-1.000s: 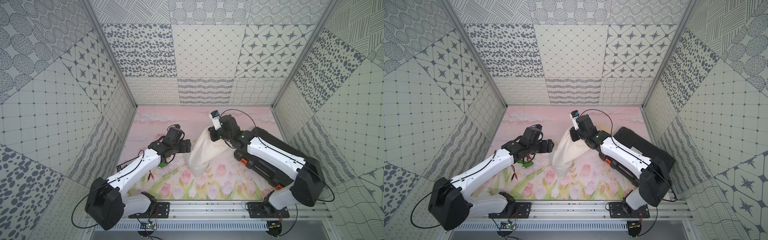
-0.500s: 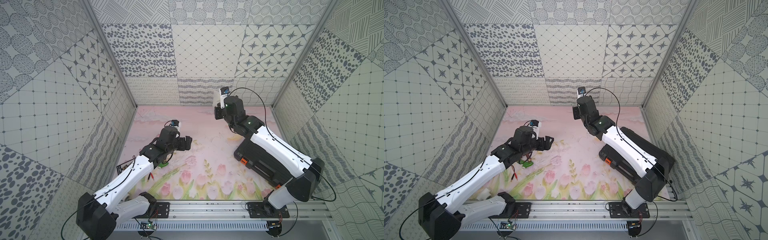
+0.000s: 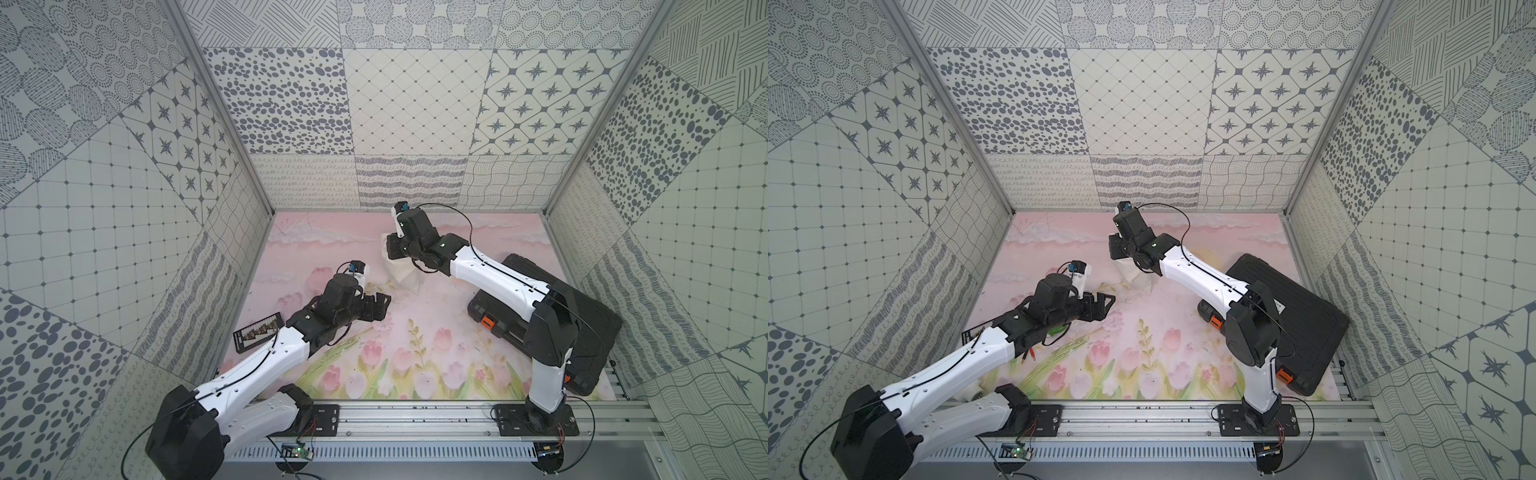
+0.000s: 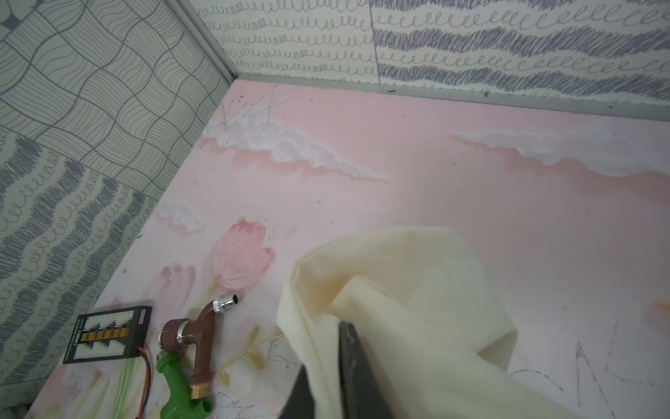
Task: Close the soil bag
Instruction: Place the soil bag at the center of the board, then adjust the soil bag at the center of the board.
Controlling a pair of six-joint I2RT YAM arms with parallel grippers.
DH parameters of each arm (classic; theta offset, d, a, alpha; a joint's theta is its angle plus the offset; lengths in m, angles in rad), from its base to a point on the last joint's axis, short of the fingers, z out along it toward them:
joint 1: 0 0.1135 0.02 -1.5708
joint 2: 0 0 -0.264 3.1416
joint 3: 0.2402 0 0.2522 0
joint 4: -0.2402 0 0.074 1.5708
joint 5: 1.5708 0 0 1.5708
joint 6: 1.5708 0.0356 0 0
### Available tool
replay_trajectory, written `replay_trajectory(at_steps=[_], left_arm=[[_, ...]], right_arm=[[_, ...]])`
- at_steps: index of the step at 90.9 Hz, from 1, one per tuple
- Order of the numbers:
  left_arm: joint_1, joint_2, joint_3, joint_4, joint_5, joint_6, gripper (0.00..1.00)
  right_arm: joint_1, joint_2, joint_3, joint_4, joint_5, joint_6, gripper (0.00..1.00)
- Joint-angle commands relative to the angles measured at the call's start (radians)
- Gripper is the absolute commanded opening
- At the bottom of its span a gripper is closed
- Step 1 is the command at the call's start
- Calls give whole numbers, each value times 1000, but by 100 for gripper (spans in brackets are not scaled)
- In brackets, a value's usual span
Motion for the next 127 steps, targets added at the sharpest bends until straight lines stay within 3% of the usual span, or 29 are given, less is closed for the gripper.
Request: replay_trajectory(at_steps=[1, 12, 25, 38, 46, 61, 81, 102, 127], left_arm=[[-36, -15, -49, 216, 1, 12, 90], [-36, -31, -64, 221, -30, -6, 92], [-30, -53, -89, 233, -63, -46, 95], [-22, -39, -73, 230, -39, -60, 95], [-19, -23, -62, 228, -23, -62, 95], [-16, 5, -44, 213, 9, -65, 95], [-15, 69, -11, 180, 41, -44, 95], [-14, 120, 20, 180, 59, -41, 95], [-13, 104, 16, 141, 26, -39, 95]], right_arm=[[-9, -29, 23, 36, -28, 18, 34], [-30, -99, -41, 37, -68, -81, 60], [-59, -228, -143, 35, -151, -210, 82], [-177, -361, -249, 36, -129, -290, 93], [-340, -375, -296, 34, -280, -282, 97], [-540, -307, -332, 30, -484, -284, 97], [-664, -184, -352, 28, -432, -302, 97], [-669, 10, -285, 16, -423, -298, 93], [-610, 140, -249, -9, -436, -254, 71]])
